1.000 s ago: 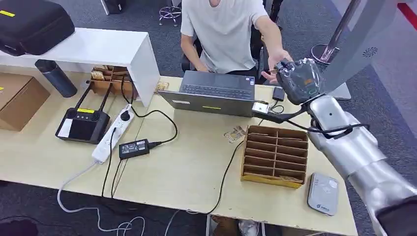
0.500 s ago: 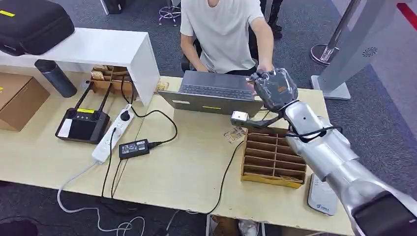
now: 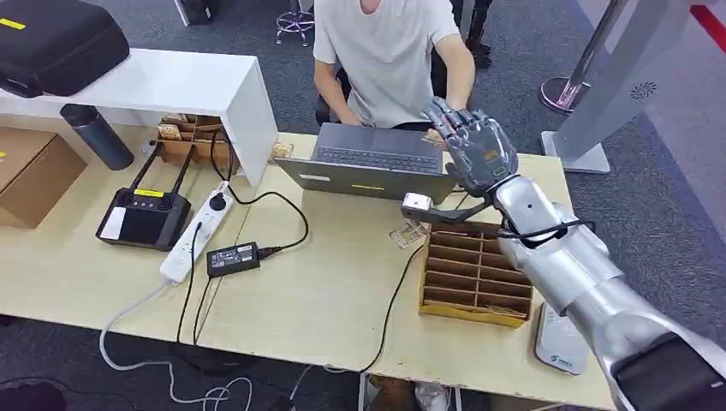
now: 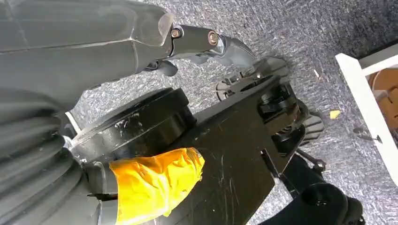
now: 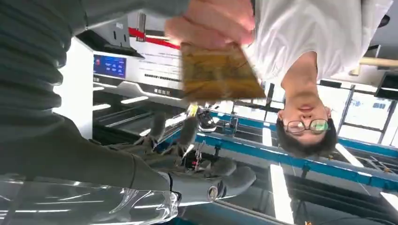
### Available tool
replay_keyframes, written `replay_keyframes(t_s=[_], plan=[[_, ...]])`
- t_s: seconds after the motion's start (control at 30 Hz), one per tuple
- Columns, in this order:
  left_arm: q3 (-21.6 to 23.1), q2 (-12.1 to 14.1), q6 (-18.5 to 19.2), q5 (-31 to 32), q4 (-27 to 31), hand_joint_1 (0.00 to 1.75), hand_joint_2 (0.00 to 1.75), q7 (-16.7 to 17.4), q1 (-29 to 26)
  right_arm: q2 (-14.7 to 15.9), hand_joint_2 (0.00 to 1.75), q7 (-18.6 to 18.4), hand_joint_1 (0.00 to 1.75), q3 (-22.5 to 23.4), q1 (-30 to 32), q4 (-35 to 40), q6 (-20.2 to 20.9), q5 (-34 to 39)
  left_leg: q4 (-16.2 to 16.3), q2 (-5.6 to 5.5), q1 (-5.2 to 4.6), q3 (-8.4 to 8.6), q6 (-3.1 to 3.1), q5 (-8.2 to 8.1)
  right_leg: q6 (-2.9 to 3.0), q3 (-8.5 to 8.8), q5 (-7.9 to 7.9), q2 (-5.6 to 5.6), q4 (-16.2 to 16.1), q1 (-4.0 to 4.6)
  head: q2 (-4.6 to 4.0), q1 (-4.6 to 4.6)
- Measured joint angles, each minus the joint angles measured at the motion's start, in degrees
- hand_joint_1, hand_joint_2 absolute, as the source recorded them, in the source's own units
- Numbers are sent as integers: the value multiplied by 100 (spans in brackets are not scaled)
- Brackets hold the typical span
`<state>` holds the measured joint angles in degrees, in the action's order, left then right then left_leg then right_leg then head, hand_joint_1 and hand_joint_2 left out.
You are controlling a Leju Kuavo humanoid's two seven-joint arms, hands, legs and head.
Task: Pass the card to the sensor for recognition and then transmit it.
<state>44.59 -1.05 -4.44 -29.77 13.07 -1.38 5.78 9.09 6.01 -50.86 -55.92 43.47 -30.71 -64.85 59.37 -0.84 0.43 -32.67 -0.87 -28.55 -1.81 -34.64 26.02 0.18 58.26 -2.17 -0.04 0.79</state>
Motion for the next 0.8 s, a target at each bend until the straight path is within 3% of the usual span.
replay_keyframes(t_s=[0.57,0.8], plan=[[0,2,-2,28,0,0,175,-2,-3,15,175,-2,0,17,-2,44,-9,72,1,0,0,1,0,0,0,-1,0,0,-1,0,0,0],[0,0,-52,-42,0,0,175,-11,-20,273,175,-66,0,109,161,691,66,179,1,4,-1,0,-1,-2,0,-4,0,6,-2,-1,0,0]])
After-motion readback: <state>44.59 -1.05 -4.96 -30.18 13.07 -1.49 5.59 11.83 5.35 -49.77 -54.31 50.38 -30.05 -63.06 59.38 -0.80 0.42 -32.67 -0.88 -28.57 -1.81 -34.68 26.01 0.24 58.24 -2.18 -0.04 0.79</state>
